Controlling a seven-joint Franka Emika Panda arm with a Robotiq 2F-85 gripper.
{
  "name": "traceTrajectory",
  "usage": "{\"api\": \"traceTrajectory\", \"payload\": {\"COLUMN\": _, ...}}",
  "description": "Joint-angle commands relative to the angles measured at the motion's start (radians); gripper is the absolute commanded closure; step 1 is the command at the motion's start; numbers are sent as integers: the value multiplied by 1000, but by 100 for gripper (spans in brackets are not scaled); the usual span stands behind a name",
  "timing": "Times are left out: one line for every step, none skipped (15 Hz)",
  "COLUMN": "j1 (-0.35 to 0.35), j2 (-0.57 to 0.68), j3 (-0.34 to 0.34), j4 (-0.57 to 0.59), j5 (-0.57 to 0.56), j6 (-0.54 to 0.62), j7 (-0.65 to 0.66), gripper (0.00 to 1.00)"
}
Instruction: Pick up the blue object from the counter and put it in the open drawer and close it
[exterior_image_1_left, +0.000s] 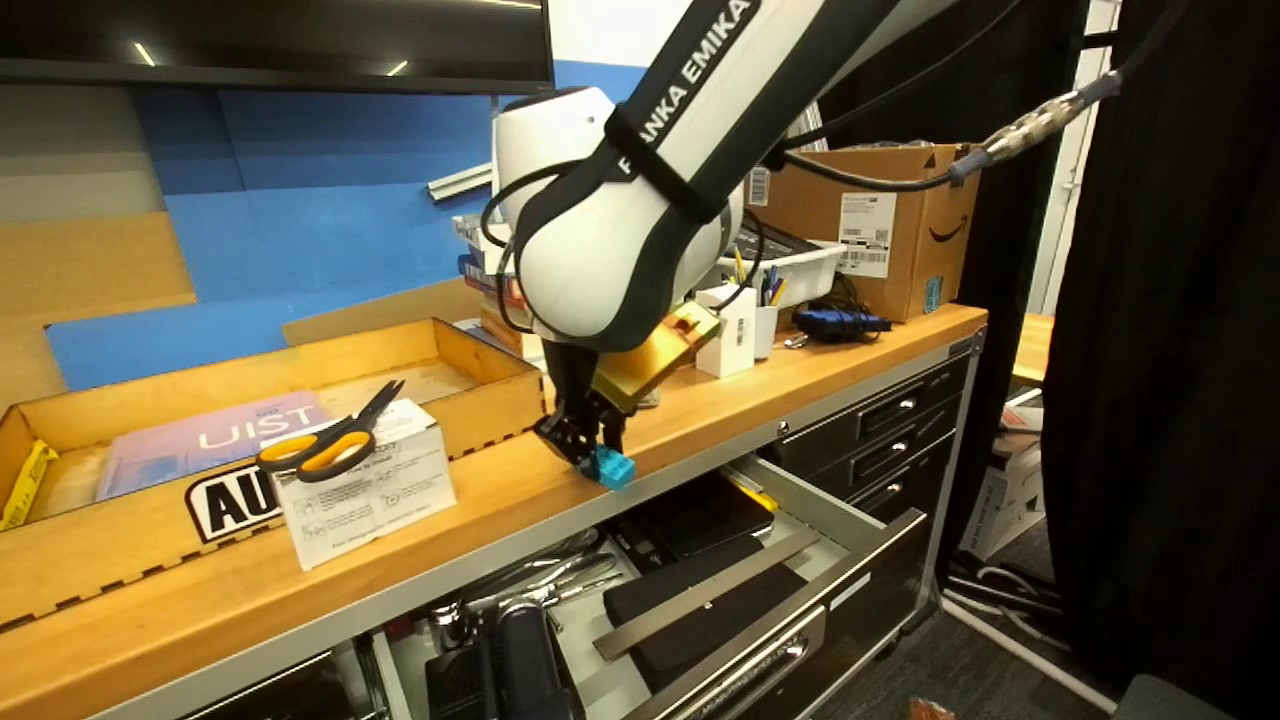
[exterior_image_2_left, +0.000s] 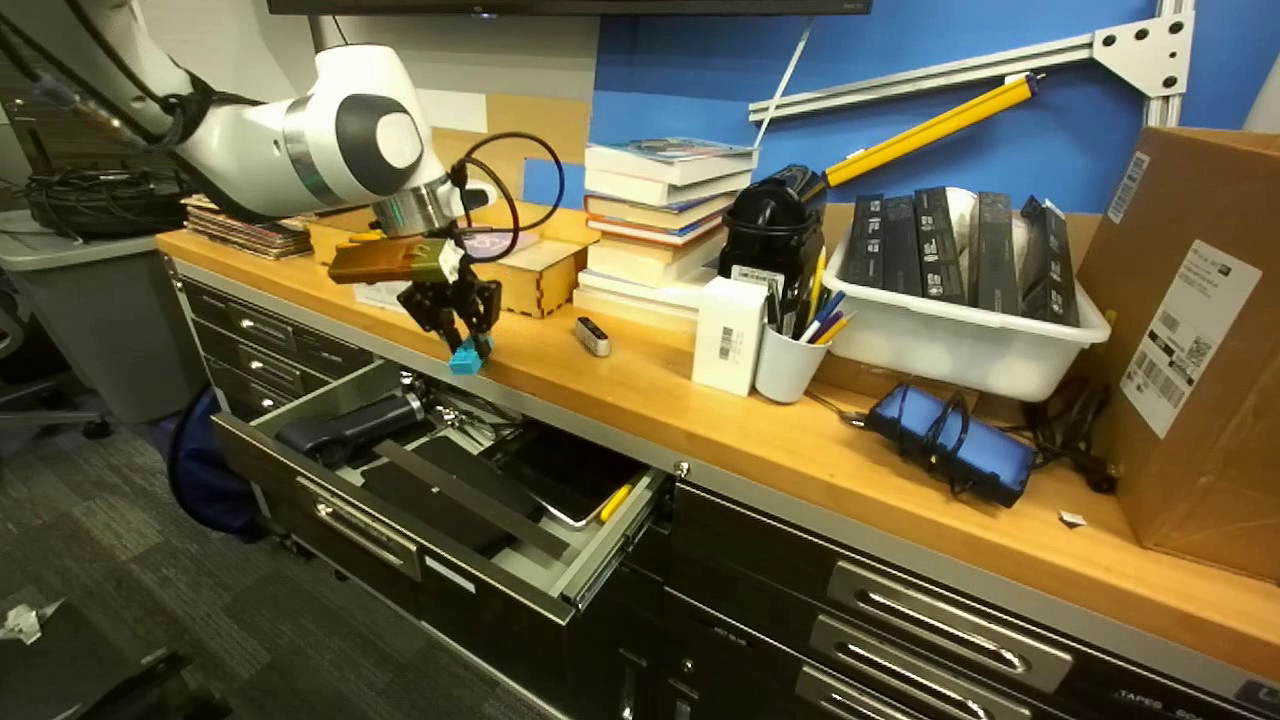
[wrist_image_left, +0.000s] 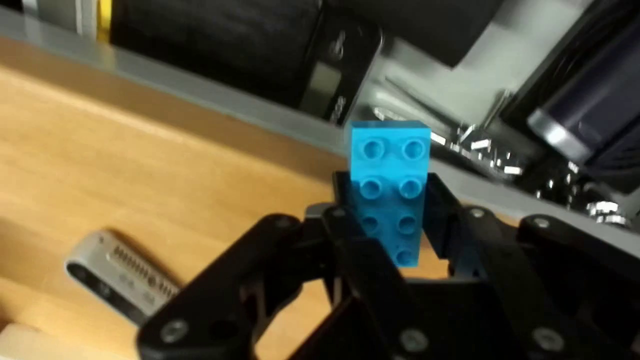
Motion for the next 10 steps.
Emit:
{"api": "traceTrajectory", "payload": {"j1": -59, "j2": -126, "j3": 29, "j4": -229, "j5": 101, "j6": 30, "j7": -109, "gripper": 82}}
{"api": "traceTrajectory", "payload": {"j1": -65, "j2": -136, "j3": 28, "j4": -277, "j5": 107, "j6": 47, "j7": -110, "gripper": 83}}
{"api": "traceTrajectory", "payload": {"j1": -67, "j2": -129, "j3": 21, "j4": -313, "j5": 85, "j6": 73, "j7": -79, "gripper": 83}}
{"api": "traceTrajectory", "payload": {"j1": -73, "j2": -120, "j3": 17, "j4": -341, "j5": 82, "j6": 102, "j7": -59, "gripper": 84}}
{"api": "traceTrajectory", "payload": {"j1": -75, "j2": -106, "j3": 14, "j4": -361, "j5": 73, "j6": 138, "j7": -35, "gripper": 84}}
{"api": "traceTrajectory", "payload": {"j1": -77, "j2": -97, "j3": 15, "j4": -379, "j5": 73, "j6": 168, "j7": -27, "gripper": 84}}
{"api": "traceTrajectory", "payload": {"j1": -74, "j2": -89, "j3": 13, "j4": -391, "j5": 61, "j6": 199, "j7": -5, "gripper": 85}}
{"api": "traceTrajectory", "payload": {"j1": -74, "j2": -85, "j3": 14, "j4": -402, "j5": 71, "j6": 225, "j7": 6, "gripper": 38}}
{"api": "traceTrajectory", "payload": {"j1": -74, "j2": -90, "j3": 14, "j4": -412, "j5": 72, "j6": 237, "j7": 8, "gripper": 38}}
{"api": "traceTrajectory", "payload": {"j1": -74, "j2": -102, "j3": 11, "j4": -421, "j5": 66, "j6": 239, "j7": 10, "gripper": 33}}
